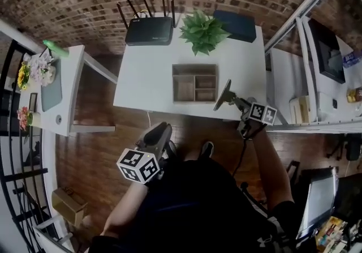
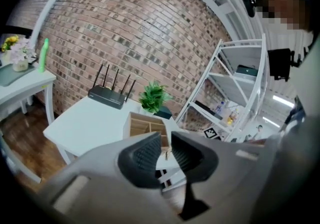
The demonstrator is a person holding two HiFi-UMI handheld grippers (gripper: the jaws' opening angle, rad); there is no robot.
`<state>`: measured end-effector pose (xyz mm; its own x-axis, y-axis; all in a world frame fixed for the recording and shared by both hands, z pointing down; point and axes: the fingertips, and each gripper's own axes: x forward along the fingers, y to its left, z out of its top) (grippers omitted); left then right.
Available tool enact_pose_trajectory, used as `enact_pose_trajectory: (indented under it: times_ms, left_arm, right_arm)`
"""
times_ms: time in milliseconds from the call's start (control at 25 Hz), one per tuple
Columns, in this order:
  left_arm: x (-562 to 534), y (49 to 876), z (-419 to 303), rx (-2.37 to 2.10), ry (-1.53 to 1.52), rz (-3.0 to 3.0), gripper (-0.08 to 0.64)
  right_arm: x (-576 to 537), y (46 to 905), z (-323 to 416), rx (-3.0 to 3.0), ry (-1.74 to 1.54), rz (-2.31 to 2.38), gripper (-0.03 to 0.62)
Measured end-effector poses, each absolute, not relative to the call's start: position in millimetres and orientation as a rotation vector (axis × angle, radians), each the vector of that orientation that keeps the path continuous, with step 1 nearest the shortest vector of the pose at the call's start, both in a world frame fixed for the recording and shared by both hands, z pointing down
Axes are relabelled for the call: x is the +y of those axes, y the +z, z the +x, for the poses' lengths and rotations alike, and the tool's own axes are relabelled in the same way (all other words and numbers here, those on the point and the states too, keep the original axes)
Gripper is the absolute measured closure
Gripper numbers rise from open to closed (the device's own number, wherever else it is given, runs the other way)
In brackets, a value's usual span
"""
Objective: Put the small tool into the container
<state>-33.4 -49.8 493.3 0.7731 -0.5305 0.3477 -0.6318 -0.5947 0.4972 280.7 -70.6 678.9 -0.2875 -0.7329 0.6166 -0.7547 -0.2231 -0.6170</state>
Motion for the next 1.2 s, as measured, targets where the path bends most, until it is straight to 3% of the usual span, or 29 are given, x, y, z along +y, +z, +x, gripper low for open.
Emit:
enact_pose_trajectory:
  times_ms: [400, 600, 720, 1200]
  left_arm:
    - [-43.1, 501.6, -46.7, -1.005, 0.198, 2.266, 0.502]
    - [-41.0, 509.4, -54.6, -1.03, 0.204, 2.233, 0.508]
    - [-42.7, 511.8, -57.3, -1.033, 0.205, 2.223, 0.512]
    - [-53.9, 512.3, -41.8, -0.901, 0.215, 2.268, 0.517]
  right_arm:
    - [-91.5, 720.9, 275.8, -1.929, 1.821, 1.674, 0.45]
    - [-95.9, 723.8, 269.9, -1.914, 1.799, 1.64, 0.534]
    - [-98.9, 715.0, 267.7, -1.938, 1.791, 1.649, 0.549]
    - [-93.6, 643.9, 259.3, -2.053, 1.319, 1.606, 0.578]
